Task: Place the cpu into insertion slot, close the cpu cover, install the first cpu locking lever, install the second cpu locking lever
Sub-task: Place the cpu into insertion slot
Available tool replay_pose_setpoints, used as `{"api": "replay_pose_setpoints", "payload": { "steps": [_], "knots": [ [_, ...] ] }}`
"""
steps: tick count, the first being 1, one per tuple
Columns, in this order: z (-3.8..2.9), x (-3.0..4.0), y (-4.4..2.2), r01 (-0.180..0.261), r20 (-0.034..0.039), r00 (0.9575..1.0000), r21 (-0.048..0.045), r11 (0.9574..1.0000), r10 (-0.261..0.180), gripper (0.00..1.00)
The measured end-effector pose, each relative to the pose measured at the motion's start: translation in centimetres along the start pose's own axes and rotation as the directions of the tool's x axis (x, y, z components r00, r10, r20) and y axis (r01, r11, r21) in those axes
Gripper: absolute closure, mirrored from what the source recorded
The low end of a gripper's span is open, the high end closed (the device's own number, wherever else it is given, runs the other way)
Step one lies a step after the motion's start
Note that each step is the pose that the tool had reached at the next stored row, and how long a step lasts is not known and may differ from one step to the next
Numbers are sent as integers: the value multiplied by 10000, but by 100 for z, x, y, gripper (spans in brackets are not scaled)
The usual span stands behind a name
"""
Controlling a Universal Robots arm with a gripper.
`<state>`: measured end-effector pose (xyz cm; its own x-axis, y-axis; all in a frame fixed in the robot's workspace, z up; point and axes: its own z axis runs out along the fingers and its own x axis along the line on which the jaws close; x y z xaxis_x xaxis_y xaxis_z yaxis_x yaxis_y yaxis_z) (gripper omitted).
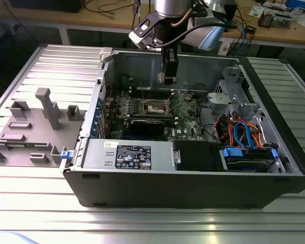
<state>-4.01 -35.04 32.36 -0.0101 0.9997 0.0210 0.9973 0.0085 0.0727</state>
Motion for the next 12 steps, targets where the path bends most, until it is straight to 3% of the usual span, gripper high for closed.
{"api": "replay_pose_setpoints", "payload": {
  "steps": [12],
  "knots": [
    [8, 1, -1, -120, 8, 9999, 3, 9999, 120, 46]
  ]
}}
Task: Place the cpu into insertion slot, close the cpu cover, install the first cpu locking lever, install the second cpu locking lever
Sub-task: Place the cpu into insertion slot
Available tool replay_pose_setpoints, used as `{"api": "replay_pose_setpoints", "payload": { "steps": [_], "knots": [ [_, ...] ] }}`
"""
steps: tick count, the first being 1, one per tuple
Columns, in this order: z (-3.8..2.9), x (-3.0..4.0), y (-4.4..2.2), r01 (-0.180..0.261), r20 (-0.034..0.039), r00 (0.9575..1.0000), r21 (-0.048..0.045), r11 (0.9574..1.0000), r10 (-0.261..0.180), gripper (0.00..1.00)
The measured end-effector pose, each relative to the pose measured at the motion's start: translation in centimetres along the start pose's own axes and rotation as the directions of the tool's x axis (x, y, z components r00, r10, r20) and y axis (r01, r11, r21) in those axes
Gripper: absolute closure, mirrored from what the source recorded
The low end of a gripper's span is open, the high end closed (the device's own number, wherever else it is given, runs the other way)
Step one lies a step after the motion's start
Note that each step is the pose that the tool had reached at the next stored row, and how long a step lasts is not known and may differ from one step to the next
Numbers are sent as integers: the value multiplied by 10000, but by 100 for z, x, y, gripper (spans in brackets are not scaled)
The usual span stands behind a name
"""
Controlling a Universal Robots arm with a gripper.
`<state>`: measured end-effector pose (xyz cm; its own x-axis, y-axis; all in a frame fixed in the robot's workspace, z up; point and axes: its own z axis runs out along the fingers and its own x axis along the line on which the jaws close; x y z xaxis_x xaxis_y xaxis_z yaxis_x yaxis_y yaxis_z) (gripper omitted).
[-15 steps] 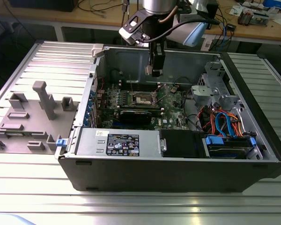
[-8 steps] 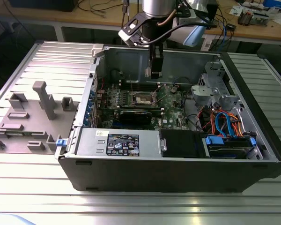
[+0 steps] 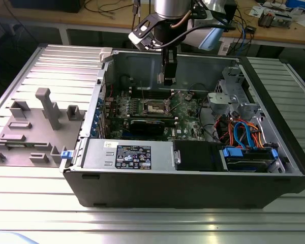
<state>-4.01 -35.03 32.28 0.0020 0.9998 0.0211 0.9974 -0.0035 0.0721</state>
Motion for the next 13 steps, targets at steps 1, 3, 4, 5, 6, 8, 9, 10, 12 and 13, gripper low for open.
{"api": "replay_pose_setpoints", "payload": {
  "steps": [1, 3, 4, 5, 6, 8, 9, 10, 12, 13],
  "knots": [
    [0, 0, 0, -2, 0, 10000, 0, 10000, 2, 46],
    [0, 0, 0, -7, 0, 10000, 0, 10000, 7, 46],
    [6, 0, 0, -8, 2, 10000, -3, 10000, 8, 46],
    [20, -1, -9, -8, 41, 10000, -3, 10000, 8, 46],
    [36, -1, -16, -14, 45, 10000, -3, 10000, 14, 46],
    [65, -1, -27, -68, 51, 10000, -4, 10000, 68, 46],
    [73, -2, -30, -70, 52, 10000, -4, 10000, 70, 46],
    [83, -2, -35, -69, 51, 10000, -5, 10000, 69, 46],
    [92, -2, -38, -68, 53, 10000, -3, 10000, 68, 46],
    [93, -2, -38, -67, 54, 10000, -2, 10000, 67, 46]
  ]
}}
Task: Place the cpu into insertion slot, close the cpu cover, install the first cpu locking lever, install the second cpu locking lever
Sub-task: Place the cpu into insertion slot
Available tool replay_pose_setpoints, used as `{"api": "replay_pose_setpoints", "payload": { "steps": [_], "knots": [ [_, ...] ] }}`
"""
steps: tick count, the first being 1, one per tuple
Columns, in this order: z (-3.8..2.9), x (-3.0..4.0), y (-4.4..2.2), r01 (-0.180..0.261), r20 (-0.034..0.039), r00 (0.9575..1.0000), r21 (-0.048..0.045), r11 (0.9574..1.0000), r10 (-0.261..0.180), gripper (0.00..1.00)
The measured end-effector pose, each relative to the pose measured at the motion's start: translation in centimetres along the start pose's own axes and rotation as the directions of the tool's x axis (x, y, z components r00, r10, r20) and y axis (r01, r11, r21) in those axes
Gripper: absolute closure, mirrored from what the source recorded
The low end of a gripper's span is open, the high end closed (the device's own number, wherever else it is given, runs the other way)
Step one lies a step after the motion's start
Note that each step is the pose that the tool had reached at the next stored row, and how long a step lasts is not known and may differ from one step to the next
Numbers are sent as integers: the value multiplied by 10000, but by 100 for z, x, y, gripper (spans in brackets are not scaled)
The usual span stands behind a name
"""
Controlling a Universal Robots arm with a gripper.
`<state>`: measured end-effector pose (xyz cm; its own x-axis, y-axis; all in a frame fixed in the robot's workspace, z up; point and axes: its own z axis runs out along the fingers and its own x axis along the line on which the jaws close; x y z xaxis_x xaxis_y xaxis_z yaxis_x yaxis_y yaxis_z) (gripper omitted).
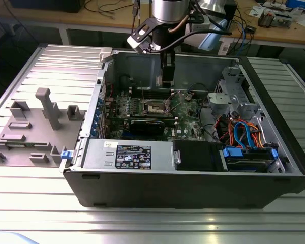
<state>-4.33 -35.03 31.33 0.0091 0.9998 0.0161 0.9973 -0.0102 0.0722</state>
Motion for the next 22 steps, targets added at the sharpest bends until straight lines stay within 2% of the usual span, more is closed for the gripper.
{"api": "replay_pose_setpoints", "payload": {
  "steps": [16, 19, 22],
  "knots": [
    [16, 0, -6, -4, -4, 10000, -3, 10000, 4, 46],
    [57, -1, -11, 2, -2, 10000, -2, 10000, -2, 46],
    [165, 11, -29, 212, -17, 9998, 1, 9998, -212, 46]
  ]
}}
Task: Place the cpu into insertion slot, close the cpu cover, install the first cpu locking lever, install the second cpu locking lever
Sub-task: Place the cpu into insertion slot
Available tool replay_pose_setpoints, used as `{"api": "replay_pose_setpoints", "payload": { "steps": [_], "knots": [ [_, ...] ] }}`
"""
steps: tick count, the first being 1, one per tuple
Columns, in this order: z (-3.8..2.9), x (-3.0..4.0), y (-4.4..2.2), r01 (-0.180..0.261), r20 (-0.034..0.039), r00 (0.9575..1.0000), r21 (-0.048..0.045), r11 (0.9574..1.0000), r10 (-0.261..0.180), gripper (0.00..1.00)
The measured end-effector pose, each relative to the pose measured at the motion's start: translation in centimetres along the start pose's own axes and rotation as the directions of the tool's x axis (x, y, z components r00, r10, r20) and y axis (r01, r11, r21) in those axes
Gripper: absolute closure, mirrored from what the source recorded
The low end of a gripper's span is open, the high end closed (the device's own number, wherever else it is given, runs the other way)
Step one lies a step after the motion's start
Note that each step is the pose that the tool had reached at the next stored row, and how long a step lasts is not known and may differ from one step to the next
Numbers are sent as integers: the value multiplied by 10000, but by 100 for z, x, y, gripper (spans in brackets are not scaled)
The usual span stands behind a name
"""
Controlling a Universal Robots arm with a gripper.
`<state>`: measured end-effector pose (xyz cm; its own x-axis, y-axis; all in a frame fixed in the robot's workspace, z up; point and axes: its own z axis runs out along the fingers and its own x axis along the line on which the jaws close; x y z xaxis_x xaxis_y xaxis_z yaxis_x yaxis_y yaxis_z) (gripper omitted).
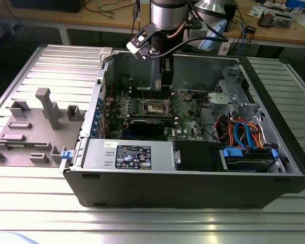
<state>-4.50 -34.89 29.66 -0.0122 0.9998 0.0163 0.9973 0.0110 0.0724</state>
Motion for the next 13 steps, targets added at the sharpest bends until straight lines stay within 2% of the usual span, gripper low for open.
{"api": "replay_pose_setpoints", "payload": {
  "steps": [8, 13],
  "knots": [
    [161, 2, -62, 113, -8, 9999, 2, 9999, -113, 46],
    [316, 1, -92, 113, -8, 9999, 2, 9999, -113, 46]
  ]
}}
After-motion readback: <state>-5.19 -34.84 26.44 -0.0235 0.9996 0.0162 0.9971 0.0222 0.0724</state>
